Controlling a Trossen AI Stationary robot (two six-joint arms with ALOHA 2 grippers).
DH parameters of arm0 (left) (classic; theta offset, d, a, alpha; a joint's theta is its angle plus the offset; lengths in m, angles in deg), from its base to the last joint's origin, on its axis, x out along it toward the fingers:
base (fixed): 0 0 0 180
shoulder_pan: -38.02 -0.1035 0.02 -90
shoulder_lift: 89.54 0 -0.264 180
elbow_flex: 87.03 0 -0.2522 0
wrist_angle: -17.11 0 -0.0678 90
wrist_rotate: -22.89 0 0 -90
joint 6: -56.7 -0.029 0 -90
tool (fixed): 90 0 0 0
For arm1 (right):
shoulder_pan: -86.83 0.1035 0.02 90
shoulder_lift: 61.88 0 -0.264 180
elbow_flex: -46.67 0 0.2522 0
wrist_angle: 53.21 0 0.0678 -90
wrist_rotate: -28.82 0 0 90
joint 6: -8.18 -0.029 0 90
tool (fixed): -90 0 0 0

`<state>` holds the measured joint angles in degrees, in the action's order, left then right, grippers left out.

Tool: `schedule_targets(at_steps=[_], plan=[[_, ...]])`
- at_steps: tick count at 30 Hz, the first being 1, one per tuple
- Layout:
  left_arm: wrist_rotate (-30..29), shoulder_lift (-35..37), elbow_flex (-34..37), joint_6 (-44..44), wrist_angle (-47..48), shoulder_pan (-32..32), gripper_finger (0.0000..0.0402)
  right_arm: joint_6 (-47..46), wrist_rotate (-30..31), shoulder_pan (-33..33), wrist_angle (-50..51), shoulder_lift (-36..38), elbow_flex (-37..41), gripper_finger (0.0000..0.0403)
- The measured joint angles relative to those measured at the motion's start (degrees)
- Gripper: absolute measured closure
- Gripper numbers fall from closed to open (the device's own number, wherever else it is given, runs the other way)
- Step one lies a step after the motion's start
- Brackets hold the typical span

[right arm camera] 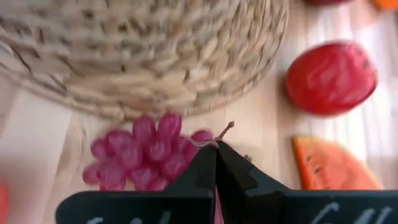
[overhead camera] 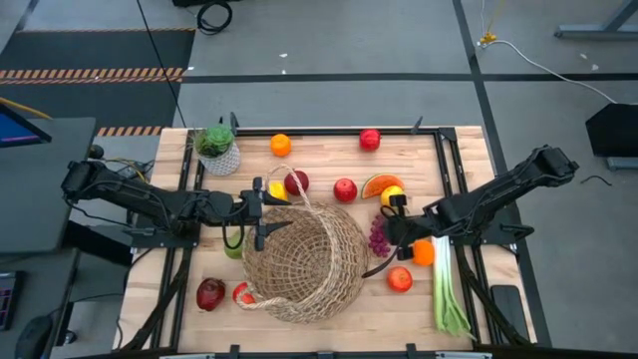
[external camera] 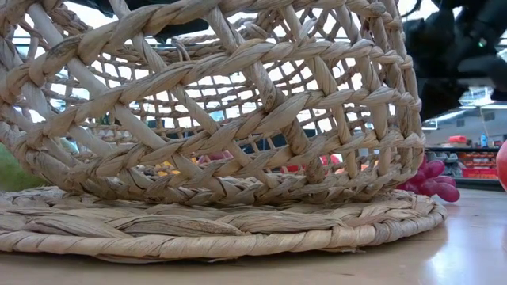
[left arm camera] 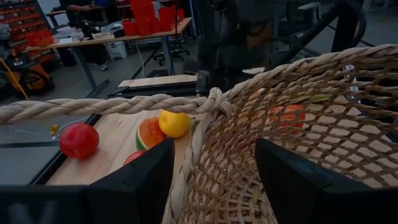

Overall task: Build produce basket
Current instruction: Put the grapes into the basket

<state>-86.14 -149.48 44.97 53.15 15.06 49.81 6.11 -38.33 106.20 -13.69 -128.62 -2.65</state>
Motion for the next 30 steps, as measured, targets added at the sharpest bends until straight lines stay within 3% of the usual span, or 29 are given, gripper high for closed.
schedule_targets(at_steps=[9, 22, 30], plan=[[0.0, 0.0, 0.0, 0.0, 0.0, 0.0, 0.017, 4.6, 0.9, 0.1, 1.3, 0.0, -6.9, 0.04], [0.0, 0.0, 0.0, 0.0, 0.1, 0.0, 0.017, 11.8, 14.3, 1.6, 8.1, 0.1, -17.3, 0.0402], [0.0, 0.0, 0.0, 0.0, 0.1, 0.0, 0.017, 20.6, 16.9, 1.4, 7.4, 0.2, -28.0, 0.0402]])
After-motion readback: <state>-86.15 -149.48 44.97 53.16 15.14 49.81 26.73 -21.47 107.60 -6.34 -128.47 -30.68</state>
